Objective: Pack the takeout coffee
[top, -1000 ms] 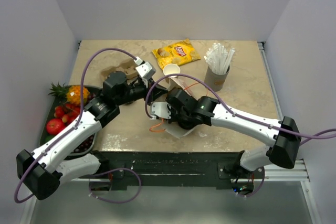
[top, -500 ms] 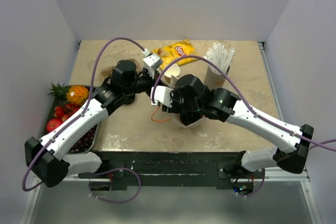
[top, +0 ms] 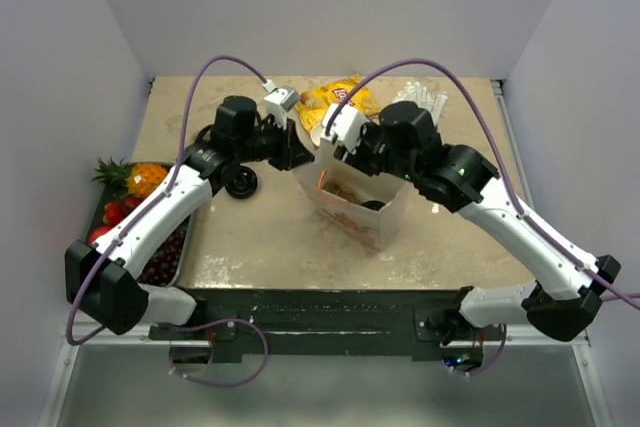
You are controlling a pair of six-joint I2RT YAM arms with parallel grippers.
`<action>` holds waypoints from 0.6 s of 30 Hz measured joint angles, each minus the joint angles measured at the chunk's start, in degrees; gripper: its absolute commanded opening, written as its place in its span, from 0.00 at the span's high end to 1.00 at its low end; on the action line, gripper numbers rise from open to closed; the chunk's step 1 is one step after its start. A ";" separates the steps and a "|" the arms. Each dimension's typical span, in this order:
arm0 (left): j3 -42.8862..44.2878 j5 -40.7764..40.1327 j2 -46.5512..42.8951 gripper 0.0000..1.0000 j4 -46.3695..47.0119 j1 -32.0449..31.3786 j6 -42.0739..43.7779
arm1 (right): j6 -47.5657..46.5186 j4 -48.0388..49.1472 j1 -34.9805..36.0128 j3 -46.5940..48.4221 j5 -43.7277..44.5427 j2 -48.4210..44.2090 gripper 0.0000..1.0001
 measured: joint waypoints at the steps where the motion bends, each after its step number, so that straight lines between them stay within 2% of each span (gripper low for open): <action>1: 0.13 0.35 0.39 1.00 -0.04 0.22 -0.24 | -0.13 0.33 -1.16 0.24 0.39 0.00 0.57; 8: 1.97 2.54 3.13 1.00 -0.13 0.87 -0.76 | 1.36 0.85 -9.55 0.44 0.39 0.13 0.58; 10: 2.27 2.93 3.23 0.89 -0.09 0.87 -0.52 | 2.80 0.55 -12.55 0.57 -0.33 0.50 0.59; 11: 2.34 3.28 3.23 0.76 -0.04 0.87 -0.35 | 3.69 0.17 -14.34 0.94 -0.98 0.98 0.59; 14: 2.36 4.35 3.23 0.53 0.07 0.87 0.48 | 6.01 -0.74 -18.32 2.40 -2.19 2.93 0.58; 18: 2.40 6.38 3.28 0.41 0.39 0.87 1.42 | 8.07 -1.44 -20.20 3.15 -2.95 3.74 0.58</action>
